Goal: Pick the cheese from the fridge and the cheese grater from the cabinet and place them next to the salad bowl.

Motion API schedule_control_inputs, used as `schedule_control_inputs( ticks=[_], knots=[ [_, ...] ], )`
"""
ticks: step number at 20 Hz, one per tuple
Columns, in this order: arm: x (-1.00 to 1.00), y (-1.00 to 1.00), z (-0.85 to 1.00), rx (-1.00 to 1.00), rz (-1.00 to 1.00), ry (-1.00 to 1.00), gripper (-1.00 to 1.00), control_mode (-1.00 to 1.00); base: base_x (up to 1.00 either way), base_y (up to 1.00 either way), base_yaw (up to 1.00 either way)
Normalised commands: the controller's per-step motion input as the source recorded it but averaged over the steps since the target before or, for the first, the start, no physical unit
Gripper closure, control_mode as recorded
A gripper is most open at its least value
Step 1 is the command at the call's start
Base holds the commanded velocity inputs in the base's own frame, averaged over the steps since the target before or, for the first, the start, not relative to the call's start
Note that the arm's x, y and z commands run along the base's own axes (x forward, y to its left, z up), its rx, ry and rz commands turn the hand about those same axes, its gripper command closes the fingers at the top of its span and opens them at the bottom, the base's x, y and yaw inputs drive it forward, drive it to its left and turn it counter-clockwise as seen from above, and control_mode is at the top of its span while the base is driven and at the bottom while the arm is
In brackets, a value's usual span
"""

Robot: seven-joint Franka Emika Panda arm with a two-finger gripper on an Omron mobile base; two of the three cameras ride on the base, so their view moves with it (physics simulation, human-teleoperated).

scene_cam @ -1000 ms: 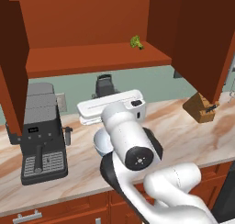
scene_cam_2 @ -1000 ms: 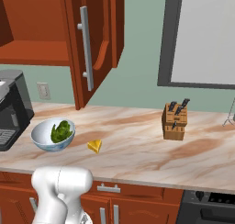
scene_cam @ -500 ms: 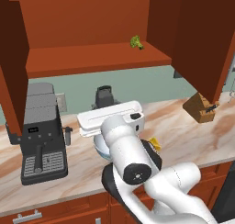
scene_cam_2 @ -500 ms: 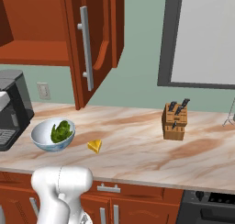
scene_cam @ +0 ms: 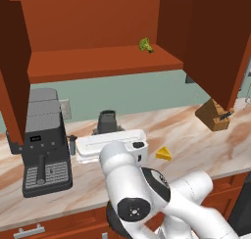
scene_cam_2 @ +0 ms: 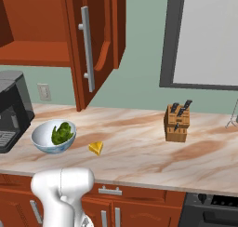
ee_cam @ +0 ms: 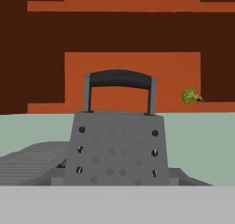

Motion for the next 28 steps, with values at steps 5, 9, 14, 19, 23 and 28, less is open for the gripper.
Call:
schedule_control_inputs(
  ticks=[5,9,14,19,23,28],
  knots=[
    [-0.15,-0.09,-0.55,0.04,-0.02,0.0,1.0,-1.0,0.0,0.0,0.0],
    [0.0,-0.26,-0.57,0.01,-0.01,-0.1,1.0,-1.0,0.0,0.0,0.0],
    [0.0,-0.24,-0.59,0.05,0.0,-0.02,1.0,-1.0,0.0,0.0,0.0],
    [0.0,-0.18,-0.6,0.05,0.0,-0.02,1.0,-1.0,0.0,0.0,0.0],
    [0.0,-0.12,-0.5,0.05,0.0,0.0,1.0,-1.0,0.0,0.0,0.0],
    [0.04,-0.05,-0.33,0.01,0.0,-0.06,1.0,-1.0,0.0,0.0,0.0]
  ],
)
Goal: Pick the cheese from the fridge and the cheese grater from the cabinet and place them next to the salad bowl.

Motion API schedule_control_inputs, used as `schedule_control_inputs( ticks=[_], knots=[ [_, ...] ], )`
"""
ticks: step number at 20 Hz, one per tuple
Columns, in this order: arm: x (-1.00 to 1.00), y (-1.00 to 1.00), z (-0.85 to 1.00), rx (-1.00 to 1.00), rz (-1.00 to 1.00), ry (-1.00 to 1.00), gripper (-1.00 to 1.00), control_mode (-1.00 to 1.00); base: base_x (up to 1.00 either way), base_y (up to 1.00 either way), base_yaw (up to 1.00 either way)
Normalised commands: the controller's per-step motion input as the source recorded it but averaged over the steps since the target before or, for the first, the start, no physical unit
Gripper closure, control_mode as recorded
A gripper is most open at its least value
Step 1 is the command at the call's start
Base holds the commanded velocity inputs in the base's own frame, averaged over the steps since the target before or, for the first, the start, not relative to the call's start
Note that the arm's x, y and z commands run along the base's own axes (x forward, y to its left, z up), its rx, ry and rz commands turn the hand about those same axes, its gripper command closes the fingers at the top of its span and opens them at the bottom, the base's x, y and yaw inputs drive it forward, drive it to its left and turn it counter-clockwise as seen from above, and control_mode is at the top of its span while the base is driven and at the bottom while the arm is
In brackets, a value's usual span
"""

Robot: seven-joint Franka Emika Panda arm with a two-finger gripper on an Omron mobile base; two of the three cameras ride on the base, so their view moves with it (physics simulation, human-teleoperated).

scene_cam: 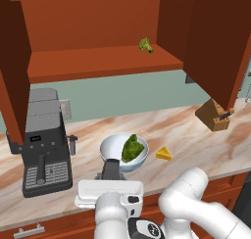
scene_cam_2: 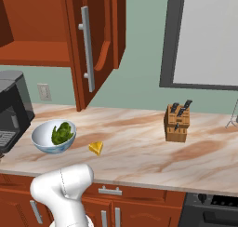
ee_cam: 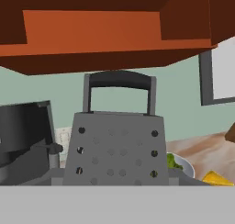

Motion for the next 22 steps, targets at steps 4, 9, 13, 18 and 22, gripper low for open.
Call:
schedule_control_inputs(
  ticks=[4,9,13,18,22],
  knots=[
    [0.0,0.0,-0.22,0.0,0.0,-0.14,1.0,-1.0,0.0,0.0,0.0],
    [0.24,-0.05,-0.27,0.0,-0.01,-0.1,1.0,-1.0,0.0,0.0,0.0],
    [0.35,0.0,-0.12,0.0,-0.02,-0.12,1.0,-1.0,0.0,0.0,0.0],
    [0.36,0.0,-0.02,0.0,0.0,-0.08,1.0,-1.0,0.0,0.0,0.0],
    [0.25,0.0,-0.14,0.0,0.0,-0.03,1.0,-1.0,0.0,0.0,0.0]
  ],
)
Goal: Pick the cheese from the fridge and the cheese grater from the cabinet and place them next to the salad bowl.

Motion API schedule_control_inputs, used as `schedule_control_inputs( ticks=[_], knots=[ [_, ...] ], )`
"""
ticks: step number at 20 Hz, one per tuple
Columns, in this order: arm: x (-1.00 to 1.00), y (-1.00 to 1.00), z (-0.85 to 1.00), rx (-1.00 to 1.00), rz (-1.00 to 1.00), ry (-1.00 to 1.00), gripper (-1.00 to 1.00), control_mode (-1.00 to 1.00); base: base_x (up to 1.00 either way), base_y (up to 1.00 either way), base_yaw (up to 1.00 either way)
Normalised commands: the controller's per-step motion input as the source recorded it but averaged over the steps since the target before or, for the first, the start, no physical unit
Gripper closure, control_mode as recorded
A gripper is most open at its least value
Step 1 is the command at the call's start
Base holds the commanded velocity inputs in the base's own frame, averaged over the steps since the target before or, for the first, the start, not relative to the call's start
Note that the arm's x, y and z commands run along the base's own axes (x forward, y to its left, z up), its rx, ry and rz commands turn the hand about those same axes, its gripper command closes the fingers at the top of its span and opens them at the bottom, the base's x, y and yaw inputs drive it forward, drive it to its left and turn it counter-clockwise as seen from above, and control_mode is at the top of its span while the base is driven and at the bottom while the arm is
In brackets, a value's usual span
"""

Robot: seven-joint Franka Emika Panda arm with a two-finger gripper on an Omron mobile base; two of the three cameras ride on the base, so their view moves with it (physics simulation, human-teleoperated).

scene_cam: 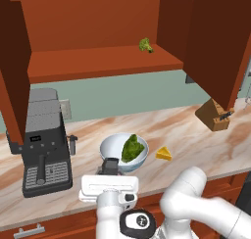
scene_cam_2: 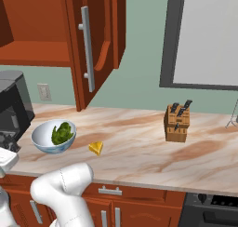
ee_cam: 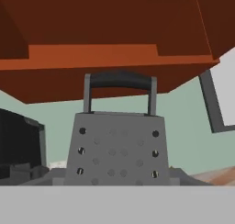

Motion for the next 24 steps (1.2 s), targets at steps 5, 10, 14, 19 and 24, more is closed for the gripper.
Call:
schedule_control_inputs(
  ticks=[5,10,14,19,24],
  knots=[
    [0.14,0.0,-0.21,0.0,-0.08,0.0,1.0,-1.0,0.0,0.0,0.0],
    [0.07,0.0,-0.19,0.0,-0.14,0.0,1.0,-1.0,0.0,0.0,0.0],
    [0.01,0.0,-0.08,0.0,-0.06,-0.02,1.0,-1.0,0.0,0.0,0.0],
    [0.01,0.0,-0.12,0.0,-0.07,-0.02,1.0,-1.0,0.0,0.0,0.0],
    [0.1,-0.01,-0.08,0.0,-0.06,0.0,1.0,-1.0,0.0,0.0,0.0]
  ],
)
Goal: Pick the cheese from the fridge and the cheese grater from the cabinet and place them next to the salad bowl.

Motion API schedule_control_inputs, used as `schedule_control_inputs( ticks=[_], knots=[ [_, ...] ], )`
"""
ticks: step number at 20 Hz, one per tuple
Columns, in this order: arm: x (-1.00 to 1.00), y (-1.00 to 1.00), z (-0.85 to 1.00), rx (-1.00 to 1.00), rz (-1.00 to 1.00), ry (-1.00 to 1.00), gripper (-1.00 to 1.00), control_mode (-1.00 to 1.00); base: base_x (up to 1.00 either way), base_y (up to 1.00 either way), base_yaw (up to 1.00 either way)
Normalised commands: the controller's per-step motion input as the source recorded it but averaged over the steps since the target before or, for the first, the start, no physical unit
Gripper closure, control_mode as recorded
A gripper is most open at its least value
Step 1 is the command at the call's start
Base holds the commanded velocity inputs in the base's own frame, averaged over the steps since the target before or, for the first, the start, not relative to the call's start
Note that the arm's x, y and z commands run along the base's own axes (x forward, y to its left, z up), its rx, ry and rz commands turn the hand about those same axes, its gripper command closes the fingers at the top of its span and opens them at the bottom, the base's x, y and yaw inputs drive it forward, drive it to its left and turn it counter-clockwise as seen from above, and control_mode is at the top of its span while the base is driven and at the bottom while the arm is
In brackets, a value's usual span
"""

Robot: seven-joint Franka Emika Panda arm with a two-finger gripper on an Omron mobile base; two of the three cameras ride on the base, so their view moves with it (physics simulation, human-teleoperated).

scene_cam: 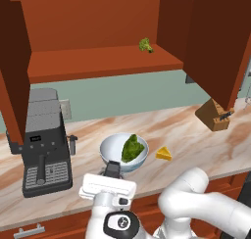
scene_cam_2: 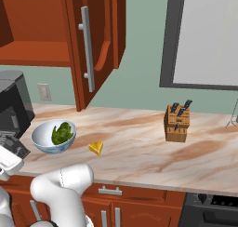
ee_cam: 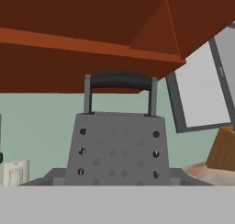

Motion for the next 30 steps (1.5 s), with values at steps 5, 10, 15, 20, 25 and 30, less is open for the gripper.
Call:
schedule_control_inputs(
  ticks=[5,10,15,20,25,30],
  knots=[
    [0.13,0.0,-0.11,0.0,0.0,0.09,1.0,-1.0,0.0,0.0,0.0],
    [0.14,0.0,-0.26,0.0,0.0,0.12,1.0,-1.0,0.0,0.0,0.0],
    [0.08,-0.01,-0.39,0.0,0.0,0.0,1.0,-1.0,0.0,0.0,0.0],
    [0.18,0.0,-0.45,0.0,0.0,0.01,1.0,-1.0,0.0,0.0,0.0],
    [0.24,0.0,-0.3,0.0,0.0,0.01,1.0,-1.0,0.0,0.0,0.0],
    [0.22,0.0,-0.14,0.01,0.0,0.0,1.0,-1.0,0.0,0.0,0.0]
  ],
)
